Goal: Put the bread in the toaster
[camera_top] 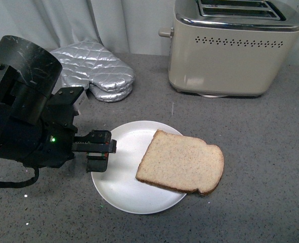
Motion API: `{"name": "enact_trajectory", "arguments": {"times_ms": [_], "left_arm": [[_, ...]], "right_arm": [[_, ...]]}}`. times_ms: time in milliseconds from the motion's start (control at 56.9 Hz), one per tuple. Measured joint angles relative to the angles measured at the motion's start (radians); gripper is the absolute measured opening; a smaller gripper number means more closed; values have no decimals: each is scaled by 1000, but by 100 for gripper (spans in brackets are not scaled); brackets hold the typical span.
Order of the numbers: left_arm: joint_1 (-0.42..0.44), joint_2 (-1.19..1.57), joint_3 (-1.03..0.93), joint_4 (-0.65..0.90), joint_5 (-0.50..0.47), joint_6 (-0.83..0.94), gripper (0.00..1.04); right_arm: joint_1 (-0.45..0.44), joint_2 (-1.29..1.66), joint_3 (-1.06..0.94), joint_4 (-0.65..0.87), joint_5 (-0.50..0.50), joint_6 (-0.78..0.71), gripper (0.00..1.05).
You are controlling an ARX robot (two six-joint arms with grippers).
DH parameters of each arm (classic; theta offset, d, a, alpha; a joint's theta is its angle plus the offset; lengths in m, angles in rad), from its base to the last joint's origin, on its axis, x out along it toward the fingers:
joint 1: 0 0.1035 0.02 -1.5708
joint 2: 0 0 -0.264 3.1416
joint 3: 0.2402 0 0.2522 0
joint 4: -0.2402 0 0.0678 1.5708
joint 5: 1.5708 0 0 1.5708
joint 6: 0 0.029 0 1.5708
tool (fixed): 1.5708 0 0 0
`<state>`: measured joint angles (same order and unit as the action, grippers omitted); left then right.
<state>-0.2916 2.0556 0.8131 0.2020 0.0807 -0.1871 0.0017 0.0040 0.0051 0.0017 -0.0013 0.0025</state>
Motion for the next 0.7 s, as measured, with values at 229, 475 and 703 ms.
{"name": "enact_trajectory", "arguments": {"times_ms": [229,475,703], "left_arm": [[-14,21,29,-12,-3,-20,40],[-26,23,36,-13,27,-95,4],[-30,8,26,-12,71,-165,3]], "right_arm": [[0,0,0,0,0,0,95],[0,0,0,0,0,0,95],[0,0,0,0,0,0,95]]}}
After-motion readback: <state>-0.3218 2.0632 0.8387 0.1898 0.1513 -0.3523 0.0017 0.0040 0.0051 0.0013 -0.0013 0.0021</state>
